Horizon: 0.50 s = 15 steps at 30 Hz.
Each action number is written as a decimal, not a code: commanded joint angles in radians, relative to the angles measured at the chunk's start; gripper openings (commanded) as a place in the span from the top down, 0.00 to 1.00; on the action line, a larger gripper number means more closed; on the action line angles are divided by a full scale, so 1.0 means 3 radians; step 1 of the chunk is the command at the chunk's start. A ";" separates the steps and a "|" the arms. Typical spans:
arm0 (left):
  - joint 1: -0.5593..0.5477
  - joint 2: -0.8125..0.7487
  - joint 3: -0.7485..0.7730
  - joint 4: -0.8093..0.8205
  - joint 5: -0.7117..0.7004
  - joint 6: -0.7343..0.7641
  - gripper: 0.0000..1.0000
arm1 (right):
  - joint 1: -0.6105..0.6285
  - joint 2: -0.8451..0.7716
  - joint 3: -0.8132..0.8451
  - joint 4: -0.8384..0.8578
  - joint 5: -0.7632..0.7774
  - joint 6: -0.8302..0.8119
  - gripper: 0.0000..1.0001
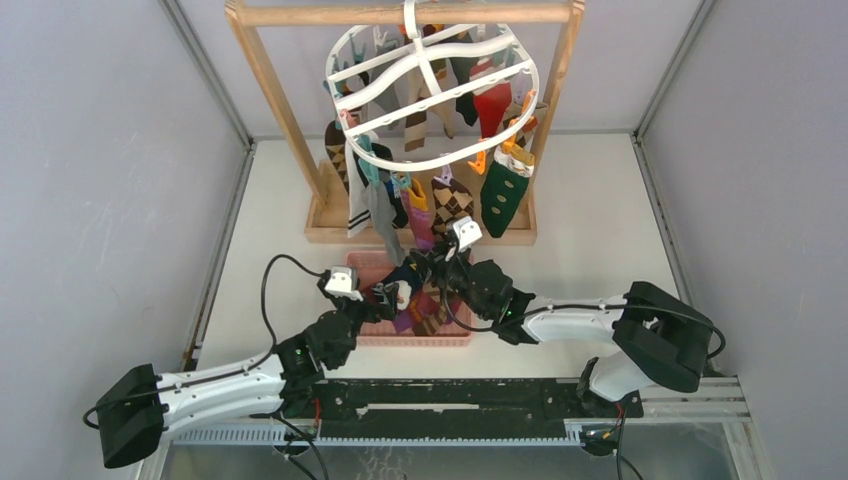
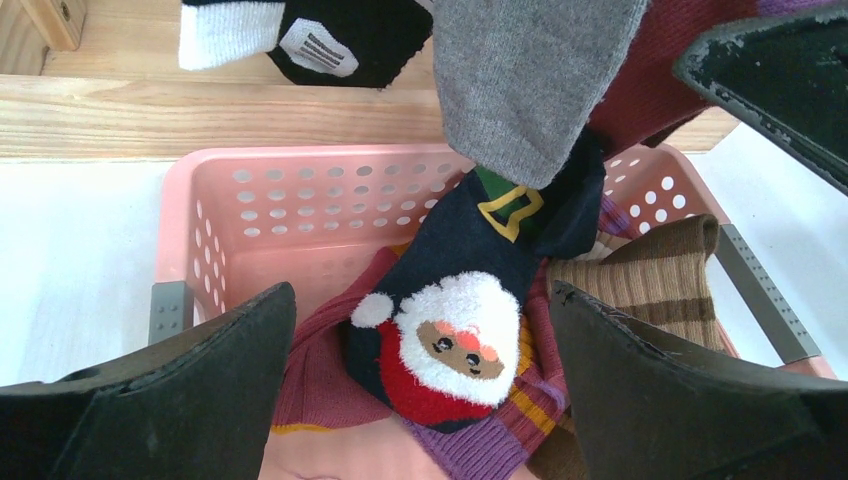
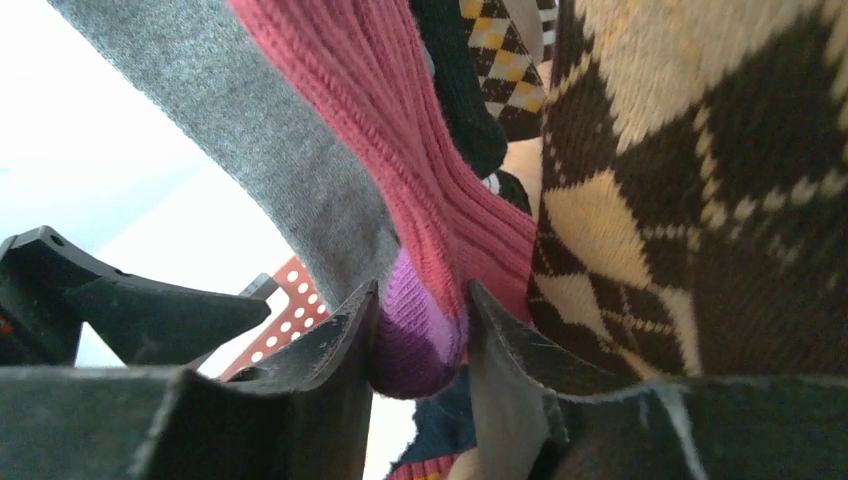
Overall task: Remove the socks clipped to the hanger
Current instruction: Remove the sock from the hanger.
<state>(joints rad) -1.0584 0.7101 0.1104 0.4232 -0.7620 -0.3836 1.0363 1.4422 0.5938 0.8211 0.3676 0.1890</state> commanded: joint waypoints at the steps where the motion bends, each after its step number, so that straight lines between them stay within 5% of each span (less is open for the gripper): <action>1: -0.0015 -0.0072 -0.0035 0.0033 -0.0060 0.0014 0.00 | -0.0026 0.0062 0.0199 0.0229 0.0052 -0.0010 0.65; 7: -0.0015 -0.0159 -0.0046 -0.0016 -0.0073 0.0031 0.00 | -0.0049 -0.0074 0.0224 0.0166 -0.0038 -0.0105 0.99; 15: -0.0023 -0.0165 -0.0037 0.0027 0.0023 0.0099 0.00 | 0.0020 -0.0566 0.0219 -0.0221 -0.0155 -0.0205 1.00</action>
<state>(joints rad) -1.0584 0.6662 0.1101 0.4011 -0.7650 -0.3805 1.0290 1.3727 0.6273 0.7784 0.3462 0.1577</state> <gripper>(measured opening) 0.996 0.029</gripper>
